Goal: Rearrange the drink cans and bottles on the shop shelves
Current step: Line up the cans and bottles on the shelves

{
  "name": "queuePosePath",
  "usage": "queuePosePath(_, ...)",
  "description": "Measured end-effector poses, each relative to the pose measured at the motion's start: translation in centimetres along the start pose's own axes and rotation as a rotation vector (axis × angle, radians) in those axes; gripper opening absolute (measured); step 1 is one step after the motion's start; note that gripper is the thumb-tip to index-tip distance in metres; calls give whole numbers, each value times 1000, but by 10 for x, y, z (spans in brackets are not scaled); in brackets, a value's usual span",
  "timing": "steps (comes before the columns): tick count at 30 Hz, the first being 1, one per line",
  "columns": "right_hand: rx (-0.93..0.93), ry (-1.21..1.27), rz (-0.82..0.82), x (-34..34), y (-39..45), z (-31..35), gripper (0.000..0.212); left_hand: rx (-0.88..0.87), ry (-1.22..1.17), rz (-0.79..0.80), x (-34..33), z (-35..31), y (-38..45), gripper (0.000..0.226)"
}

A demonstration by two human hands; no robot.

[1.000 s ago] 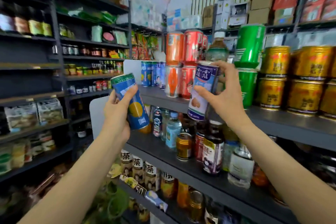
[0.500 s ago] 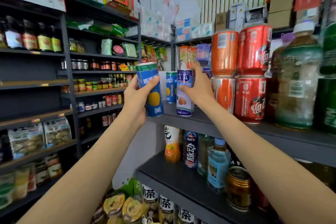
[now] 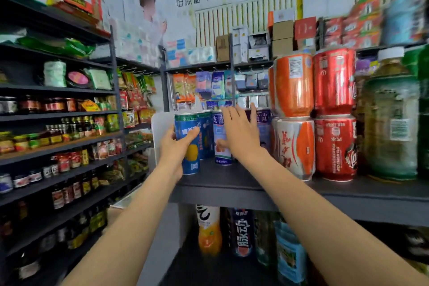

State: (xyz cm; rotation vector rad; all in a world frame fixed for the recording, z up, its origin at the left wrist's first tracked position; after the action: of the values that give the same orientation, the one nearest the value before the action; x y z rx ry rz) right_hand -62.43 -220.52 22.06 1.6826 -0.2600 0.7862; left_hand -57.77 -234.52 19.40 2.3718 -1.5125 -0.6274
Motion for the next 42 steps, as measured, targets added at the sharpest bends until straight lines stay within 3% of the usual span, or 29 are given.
queuePosePath(2, -23, -45, 6, -8, 1, 1, 88, -51, 82, 35, 2, 4, 9, 35)
queuePosePath(5, 30, -148, -11, -8, -2, 5, 87, -107, 575, 103, 11, 13, 19, 84)
queuePosePath(7, 121, -216, -68, -8, -4, 9, 83, -13, 873, 158, 22, 23, 14, 104)
queuePosePath(8, 160, -247, -109, -10, -5, 9, 77, 9, 912, 185, 26, 25, 9, 107)
queuePosePath(13, 221, -307, -85, -7, -14, 18, 48, -192, 964, 149, 27, 16, -7, 100)
queuePosePath(17, 217, -274, -7, -10, -19, 14, 41, -315, 1063, 105, 25, 16, -15, 96)
queuePosePath(22, 226, -267, 74, -3, -23, 19, 41, -321, 1064, 161, 25, 20, -9, 92)
queuePosePath(27, 221, -316, 134, -9, -25, 17, 50, -187, 1120, 314, 22, 28, -2, 96)
queuePosePath(38, 154, -390, 230, -19, -28, 5, 50, -163, 1182, 284, 19, 29, -2, 87)
queuePosePath(42, 121, -292, 213, -6, -31, 9, 48, -174, 1148, 270, 19, 25, -6, 80)
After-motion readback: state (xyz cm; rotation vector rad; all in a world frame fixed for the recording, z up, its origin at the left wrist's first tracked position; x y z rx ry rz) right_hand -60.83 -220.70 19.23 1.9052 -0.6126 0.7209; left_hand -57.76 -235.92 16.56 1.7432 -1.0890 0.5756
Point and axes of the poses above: each hand's wrist, its own y-axis towards the middle knuckle, its own x-axis out of the back of the hand, z = x × y, the point moved 3 cm from there along y, towards the middle knuckle, and after that the axes turned 2 degrees about -x, right-handed, at the moved point
